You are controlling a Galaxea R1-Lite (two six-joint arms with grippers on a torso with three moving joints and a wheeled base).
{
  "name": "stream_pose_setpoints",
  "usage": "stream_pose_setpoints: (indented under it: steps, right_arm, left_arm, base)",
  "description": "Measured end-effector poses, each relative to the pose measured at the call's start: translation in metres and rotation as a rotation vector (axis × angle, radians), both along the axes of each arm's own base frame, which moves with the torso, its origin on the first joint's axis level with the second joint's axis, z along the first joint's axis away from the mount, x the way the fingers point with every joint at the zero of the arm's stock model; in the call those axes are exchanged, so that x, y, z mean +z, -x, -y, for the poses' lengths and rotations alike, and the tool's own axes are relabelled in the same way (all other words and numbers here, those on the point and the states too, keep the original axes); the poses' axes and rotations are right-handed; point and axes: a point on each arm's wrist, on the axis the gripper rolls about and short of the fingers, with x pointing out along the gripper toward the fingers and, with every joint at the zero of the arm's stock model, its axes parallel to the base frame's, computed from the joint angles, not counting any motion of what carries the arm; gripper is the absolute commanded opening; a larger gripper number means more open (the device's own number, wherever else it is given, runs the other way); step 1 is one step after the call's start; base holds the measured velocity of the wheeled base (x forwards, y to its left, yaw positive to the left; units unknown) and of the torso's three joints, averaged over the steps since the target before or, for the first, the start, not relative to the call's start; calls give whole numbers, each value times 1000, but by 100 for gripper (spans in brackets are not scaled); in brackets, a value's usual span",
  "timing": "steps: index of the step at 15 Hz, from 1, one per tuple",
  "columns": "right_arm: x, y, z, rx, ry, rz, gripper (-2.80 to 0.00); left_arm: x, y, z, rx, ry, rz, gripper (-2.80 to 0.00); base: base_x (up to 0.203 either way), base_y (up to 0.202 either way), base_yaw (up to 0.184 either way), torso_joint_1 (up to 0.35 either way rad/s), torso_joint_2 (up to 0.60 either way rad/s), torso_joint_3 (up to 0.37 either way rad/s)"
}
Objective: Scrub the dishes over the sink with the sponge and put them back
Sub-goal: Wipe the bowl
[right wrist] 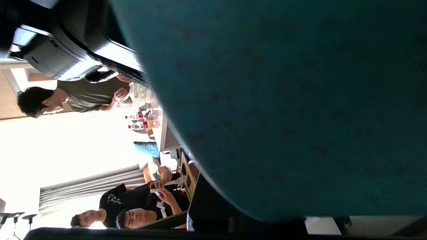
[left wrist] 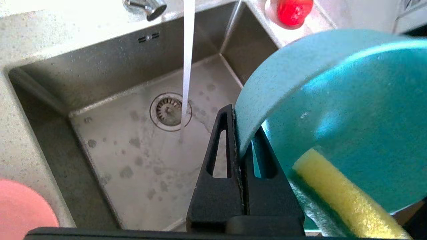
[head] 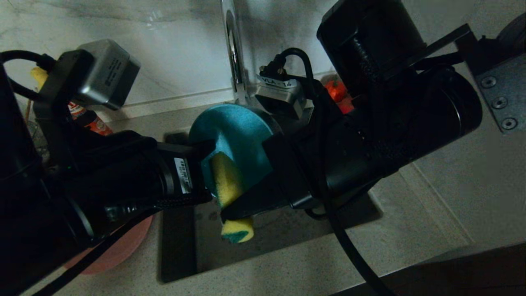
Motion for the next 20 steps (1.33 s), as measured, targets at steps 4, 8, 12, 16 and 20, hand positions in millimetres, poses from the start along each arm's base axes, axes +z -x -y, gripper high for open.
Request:
stream_pose_setpoints:
  steps: [4, 8, 12, 16, 20]
  right_arm:
    - [7, -2, 10, -24, -18, 15, -280]
    - [17, -9, 30, -81, -34, 26, -280]
    - [23, -11, 42, -113, -53, 43, -280]
    - [31, -10, 45, -120, -92, 79, -280]
    - [32, -13, 47, -136, -97, 87, -280]
  left_arm:
    - [-4, 0, 1, 0, -15, -11, -280]
    - [-5, -1, 0, 7, -22, -15, -280]
    - [-7, 0, -1, 7, -32, -21, -280]
    - [-15, 1, -1, 5, -51, -34, -280]
    - [-17, 1, -2, 4, -56, -38, -280]
  base:
    - [0, 0, 0, 0, 0, 0]
    - [0, 0, 0, 0, 0, 0]
    - [0, 0, 0, 0, 0, 0]
    - [0, 0, 0, 0, 0, 0]
    - [0, 0, 0, 0, 0, 0]
